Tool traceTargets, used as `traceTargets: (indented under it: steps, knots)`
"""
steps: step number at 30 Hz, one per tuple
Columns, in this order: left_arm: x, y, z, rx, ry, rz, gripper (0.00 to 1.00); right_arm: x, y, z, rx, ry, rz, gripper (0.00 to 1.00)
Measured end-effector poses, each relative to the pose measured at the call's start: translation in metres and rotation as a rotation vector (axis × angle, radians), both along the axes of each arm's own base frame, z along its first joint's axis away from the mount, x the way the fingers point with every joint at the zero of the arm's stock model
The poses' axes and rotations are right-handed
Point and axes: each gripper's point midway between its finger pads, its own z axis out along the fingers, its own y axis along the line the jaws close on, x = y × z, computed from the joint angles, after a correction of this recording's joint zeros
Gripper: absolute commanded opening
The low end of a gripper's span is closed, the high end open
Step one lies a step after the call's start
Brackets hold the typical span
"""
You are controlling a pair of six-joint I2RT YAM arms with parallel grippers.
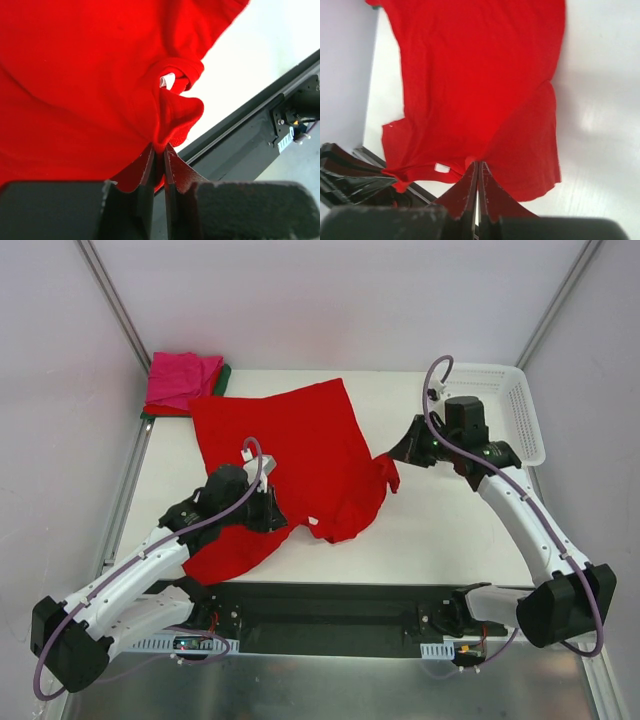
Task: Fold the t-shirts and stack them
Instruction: Flatten out the tshirt
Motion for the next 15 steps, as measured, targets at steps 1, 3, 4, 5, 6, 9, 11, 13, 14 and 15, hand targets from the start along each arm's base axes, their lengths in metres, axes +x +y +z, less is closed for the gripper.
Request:
traceTargets:
  steps: [1,3,4,5,6,9,11,13,14,15]
  knots:
    - [-0.002,-0.001,0.000,-0.005,0.005,-0.009,0.11,0.000,-0.003,-0.003,-0.019,0.013,-0.011,0.01]
    - [-0.005,-0.003,0.001,-0.014,0.014,-0.028,0.14,-0.001,-0.008,-0.011,-0.054,0.035,-0.029,0.01]
    - [-0.006,-0.004,0.000,-0.016,0.020,-0.037,0.16,-0.001,-0.010,-0.014,-0.068,0.043,-0.036,0.01]
    - [-0.007,-0.005,-0.001,-0.016,0.027,-0.045,0.19,-0.002,-0.013,-0.018,-0.087,0.056,-0.045,0.01]
    - [-0.009,-0.006,-0.003,-0.015,0.039,-0.056,0.21,-0.002,-0.016,-0.021,-0.102,0.067,-0.051,0.01]
    - [-0.013,-0.007,-0.013,0.006,0.076,-0.081,0.36,-0.004,-0.022,-0.030,-0.149,0.095,-0.072,0.01]
    - [-0.017,-0.009,-0.019,0.022,0.101,-0.104,0.45,-0.004,-0.027,-0.034,-0.180,0.107,-0.087,0.02]
    - [-0.022,-0.011,-0.025,0.036,0.127,-0.124,0.55,-0.005,-0.033,-0.037,-0.213,0.119,-0.106,0.03]
    - [-0.025,-0.011,-0.027,0.040,0.140,-0.133,0.68,-0.005,-0.036,-0.038,-0.233,0.123,-0.119,0.07]
    - [-0.027,-0.012,-0.029,0.045,0.151,-0.141,0.84,-0.004,-0.039,-0.038,-0.249,0.124,-0.131,0.10]
